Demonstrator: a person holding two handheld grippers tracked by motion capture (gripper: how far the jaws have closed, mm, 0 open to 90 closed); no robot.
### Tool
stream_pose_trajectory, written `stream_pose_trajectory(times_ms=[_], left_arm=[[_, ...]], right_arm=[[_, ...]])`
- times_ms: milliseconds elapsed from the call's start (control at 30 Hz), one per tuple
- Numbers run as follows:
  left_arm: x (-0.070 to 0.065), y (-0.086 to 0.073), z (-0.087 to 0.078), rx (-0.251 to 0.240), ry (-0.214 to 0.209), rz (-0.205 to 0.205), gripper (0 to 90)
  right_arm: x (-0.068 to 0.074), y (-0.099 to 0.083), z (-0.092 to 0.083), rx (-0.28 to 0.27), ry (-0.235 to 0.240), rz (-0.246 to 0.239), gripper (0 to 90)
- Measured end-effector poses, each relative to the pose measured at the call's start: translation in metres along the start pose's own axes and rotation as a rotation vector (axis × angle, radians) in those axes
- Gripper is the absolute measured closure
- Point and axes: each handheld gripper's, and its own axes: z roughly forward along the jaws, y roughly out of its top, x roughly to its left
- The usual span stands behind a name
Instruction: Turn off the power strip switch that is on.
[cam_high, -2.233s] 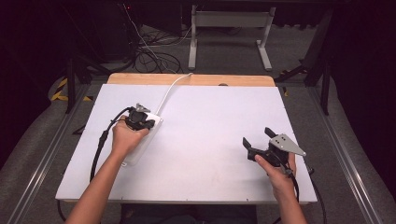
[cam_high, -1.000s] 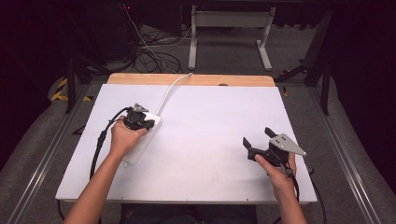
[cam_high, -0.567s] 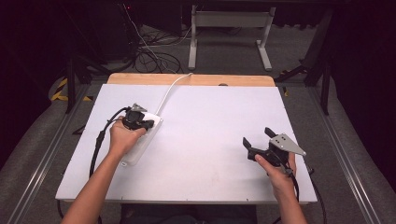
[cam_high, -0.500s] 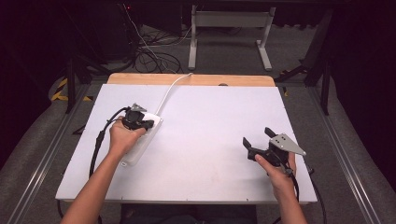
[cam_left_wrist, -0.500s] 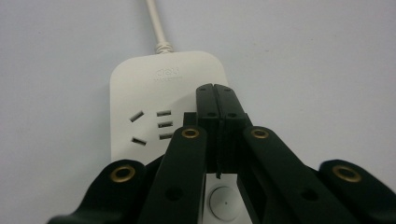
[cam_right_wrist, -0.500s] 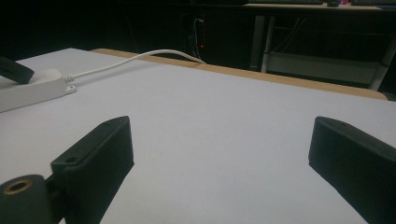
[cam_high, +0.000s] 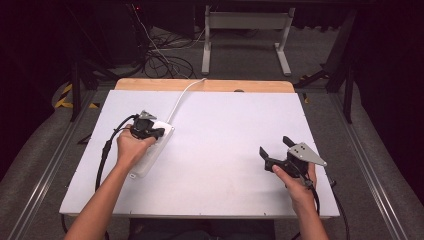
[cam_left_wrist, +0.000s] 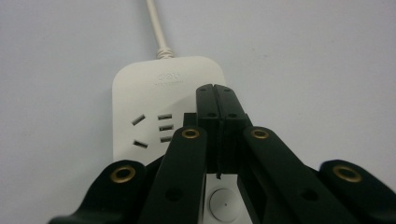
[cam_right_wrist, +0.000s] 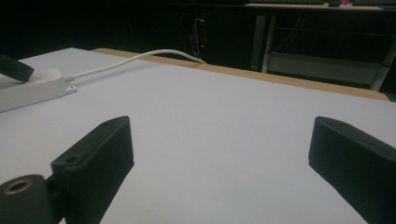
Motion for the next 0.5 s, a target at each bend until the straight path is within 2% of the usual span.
stream_pose_trajectory(times_ms=[133, 167, 200, 233, 300, 367, 500], left_arm=[[0.000, 0.000, 0.000, -0.004, 0.000, -0.005, 90.0], [0.000, 0.000, 0.000, -0.006, 0.013, -0.003, 90.0], [0.001, 0.000, 0.000, -0.010, 0.010, -0.010, 90.0], [0.002, -0.001, 0.000, -0.013, -0.004, -0.034, 90.0], [0.004, -0.002, -0.001, -0.024, 0.007, -0.049, 90.0], [0.006, -0.004, -0.002, -0.030, 0.030, -0.038, 90.0], [0.007, -0.005, -0.010, -0.093, 0.049, -0.052, 90.0]], right_arm=[[0.000, 0.000, 0.000, 0.004, 0.001, -0.001, 7.5], [0.000, 0.000, 0.000, 0.004, 0.000, -0.001, 7.5], [0.000, 0.000, 0.000, 0.002, 0.002, 0.001, 7.5], [0.000, 0.000, 0.000, 0.000, 0.000, 0.000, 7.5], [-0.001, 0.000, 0.000, 0.000, 0.000, 0.000, 7.5], [-0.001, 0.000, 0.000, -0.002, 0.000, 0.003, 7.5], [-0.002, 0.001, 0.000, -0.002, 0.000, 0.006, 7.5]])
